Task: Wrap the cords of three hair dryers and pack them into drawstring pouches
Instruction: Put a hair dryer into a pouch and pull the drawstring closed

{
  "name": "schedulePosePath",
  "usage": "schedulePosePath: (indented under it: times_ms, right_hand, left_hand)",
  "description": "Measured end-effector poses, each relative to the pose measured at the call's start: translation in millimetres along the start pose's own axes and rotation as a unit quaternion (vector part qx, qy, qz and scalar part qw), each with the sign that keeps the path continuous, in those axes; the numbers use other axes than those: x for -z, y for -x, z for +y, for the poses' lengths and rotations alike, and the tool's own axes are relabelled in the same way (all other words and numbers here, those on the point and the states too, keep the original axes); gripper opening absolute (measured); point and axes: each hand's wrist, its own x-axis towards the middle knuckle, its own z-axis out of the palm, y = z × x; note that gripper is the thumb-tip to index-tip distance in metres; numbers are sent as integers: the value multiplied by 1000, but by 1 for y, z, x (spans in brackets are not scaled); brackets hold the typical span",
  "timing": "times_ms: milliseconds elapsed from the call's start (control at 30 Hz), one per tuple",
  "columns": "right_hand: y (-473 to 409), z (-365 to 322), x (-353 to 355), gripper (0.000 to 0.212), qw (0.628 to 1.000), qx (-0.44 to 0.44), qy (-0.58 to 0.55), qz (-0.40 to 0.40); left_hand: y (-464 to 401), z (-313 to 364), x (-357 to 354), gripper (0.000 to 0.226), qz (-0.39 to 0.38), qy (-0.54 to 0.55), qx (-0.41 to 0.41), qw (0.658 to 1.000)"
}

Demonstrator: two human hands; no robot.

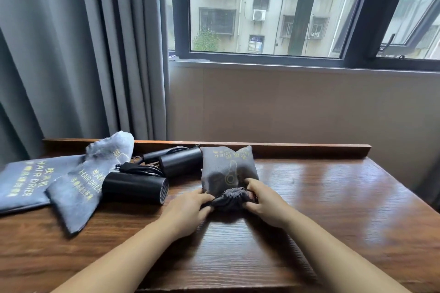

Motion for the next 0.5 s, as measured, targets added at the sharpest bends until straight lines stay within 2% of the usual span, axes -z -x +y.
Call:
schedulePosePath:
  times_ms: [100,167,200,233,333,500]
  right_hand:
    - [3,9,1,32,1000,6,-6,10]
    - [15,11,4,32,999,23,20,28]
    - [24,11,5,36,998,33,40,25]
    - [33,10,5,42,996,48,66,20]
    - [51,9,3,46,985,98,144,21]
    - [60,9,1,48,980,69,184,-8]
  left_hand:
    - [3,-8,3,63,26,17,30,999]
    - [13,-16,7,54,66,18,19,997]
    - [19,-20,7,45,84,2,-1,996]
    - [24,-24,6,46,96,-10,-27,995]
    - [33,-38,-5,65,77,-36,-82,993]
    - [38,-35,-7,65,36,-76,-77,993]
